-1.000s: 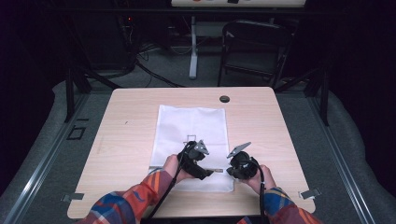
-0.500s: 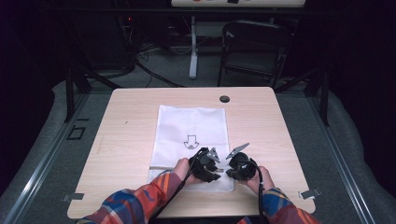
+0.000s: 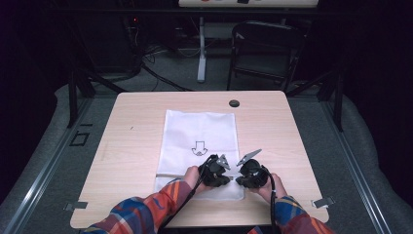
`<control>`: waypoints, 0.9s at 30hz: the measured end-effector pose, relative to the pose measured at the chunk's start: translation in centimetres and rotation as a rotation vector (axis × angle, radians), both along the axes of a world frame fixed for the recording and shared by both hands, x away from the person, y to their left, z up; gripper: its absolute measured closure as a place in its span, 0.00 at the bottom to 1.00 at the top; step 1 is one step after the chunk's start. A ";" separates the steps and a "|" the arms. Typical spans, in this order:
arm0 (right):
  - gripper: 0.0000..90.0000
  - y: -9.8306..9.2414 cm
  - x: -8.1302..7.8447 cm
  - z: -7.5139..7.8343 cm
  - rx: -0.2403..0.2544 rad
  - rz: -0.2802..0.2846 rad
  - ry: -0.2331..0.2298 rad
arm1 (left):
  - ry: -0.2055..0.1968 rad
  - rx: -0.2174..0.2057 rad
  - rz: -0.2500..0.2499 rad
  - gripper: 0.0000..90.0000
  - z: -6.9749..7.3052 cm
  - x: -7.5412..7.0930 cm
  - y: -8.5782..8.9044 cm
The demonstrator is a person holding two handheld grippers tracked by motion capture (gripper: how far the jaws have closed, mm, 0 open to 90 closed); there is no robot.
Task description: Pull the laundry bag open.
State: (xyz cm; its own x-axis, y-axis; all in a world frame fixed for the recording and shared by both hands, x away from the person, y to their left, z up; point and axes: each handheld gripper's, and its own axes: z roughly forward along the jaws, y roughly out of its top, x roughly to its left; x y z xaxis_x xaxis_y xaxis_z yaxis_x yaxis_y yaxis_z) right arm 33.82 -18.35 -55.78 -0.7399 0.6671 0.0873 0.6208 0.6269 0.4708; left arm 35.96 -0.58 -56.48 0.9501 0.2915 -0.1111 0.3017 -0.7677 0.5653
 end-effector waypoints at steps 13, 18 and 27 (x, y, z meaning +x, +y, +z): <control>1.00 -0.1 0.1 0.0 0.000 0.005 0.001 | -0.032 -0.016 0.016 0.82 0.8 0.3 0.7; 1.00 -0.2 0.2 -0.1 0.013 0.003 0.007 | -0.009 -0.027 0.025 0.75 0.4 0.9 0.9; 1.00 0.0 0.1 0.0 0.013 -0.008 0.007 | -0.047 -0.017 0.002 0.82 -0.1 0.6 -0.1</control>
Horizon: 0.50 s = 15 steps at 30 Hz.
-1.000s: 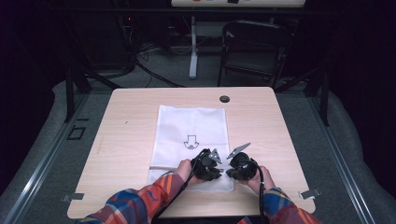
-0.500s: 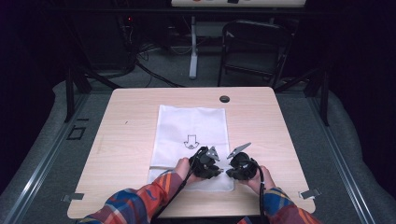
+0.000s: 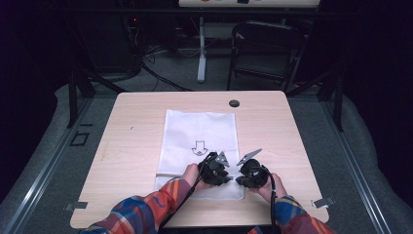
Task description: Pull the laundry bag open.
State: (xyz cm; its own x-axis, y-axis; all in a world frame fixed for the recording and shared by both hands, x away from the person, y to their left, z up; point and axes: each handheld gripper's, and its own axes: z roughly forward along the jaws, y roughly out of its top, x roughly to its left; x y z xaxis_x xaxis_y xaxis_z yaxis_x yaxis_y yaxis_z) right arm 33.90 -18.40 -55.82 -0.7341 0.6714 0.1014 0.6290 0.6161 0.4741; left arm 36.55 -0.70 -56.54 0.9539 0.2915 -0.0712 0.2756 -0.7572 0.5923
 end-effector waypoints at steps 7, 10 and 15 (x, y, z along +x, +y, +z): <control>1.00 -0.1 0.1 0.0 -0.008 -0.001 0.002 | 0.001 0.007 -0.011 0.90 0.0 0.0 -0.2; 1.00 -0.3 0.2 -0.1 0.016 -0.020 0.020 | 0.016 -0.001 -0.010 0.90 0.1 0.2 0.1; 1.00 -0.3 0.1 -0.1 0.028 -0.043 0.029 | 0.016 0.001 -0.015 0.90 0.2 0.3 0.3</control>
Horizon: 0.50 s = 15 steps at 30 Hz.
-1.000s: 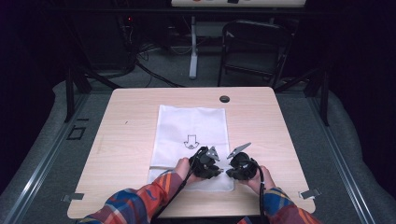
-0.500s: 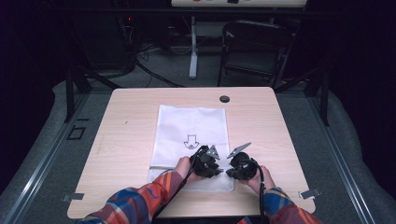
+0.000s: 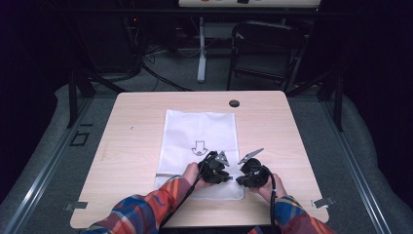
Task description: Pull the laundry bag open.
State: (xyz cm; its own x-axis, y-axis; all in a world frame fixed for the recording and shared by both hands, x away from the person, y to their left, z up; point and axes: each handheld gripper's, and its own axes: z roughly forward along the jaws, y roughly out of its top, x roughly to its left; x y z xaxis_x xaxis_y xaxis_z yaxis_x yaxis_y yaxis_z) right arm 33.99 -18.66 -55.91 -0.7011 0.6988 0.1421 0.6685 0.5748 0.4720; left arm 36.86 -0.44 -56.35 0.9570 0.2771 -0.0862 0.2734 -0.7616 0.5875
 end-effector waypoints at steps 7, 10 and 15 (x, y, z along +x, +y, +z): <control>1.00 0.2 -0.1 0.1 -0.029 0.019 -0.017 | 0.002 0.003 0.003 0.90 0.0 0.2 1.0; 1.00 0.6 -0.2 0.2 -0.049 0.032 -0.030 | 0.006 -0.006 0.002 0.90 -0.2 0.2 1.0; 1.00 1.5 -0.4 0.7 -0.068 0.064 -0.125 | 0.011 -0.010 0.007 0.90 -0.3 0.2 0.9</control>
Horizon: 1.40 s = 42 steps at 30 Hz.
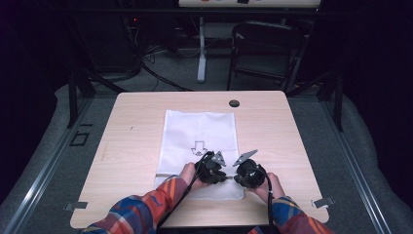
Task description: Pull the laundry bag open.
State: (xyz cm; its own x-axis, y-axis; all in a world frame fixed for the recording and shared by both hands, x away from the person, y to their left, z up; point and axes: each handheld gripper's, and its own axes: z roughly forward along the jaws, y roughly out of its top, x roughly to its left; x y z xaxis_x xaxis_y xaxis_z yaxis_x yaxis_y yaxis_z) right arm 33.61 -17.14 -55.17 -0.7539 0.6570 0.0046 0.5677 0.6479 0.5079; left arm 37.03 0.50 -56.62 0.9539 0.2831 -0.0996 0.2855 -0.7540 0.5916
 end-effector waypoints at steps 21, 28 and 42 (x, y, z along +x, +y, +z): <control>1.00 0.7 0.9 -1.2 0.072 -0.007 -0.028 | 0.014 -0.005 0.014 0.90 0.0 0.0 0.2; 1.00 0.5 0.9 -1.3 0.081 -0.013 -0.021 | 0.021 -0.013 0.025 0.90 0.0 0.0 0.3; 1.00 0.4 1.1 -1.3 0.097 -0.015 -0.006 | 0.047 -0.008 0.039 0.90 0.1 0.3 1.9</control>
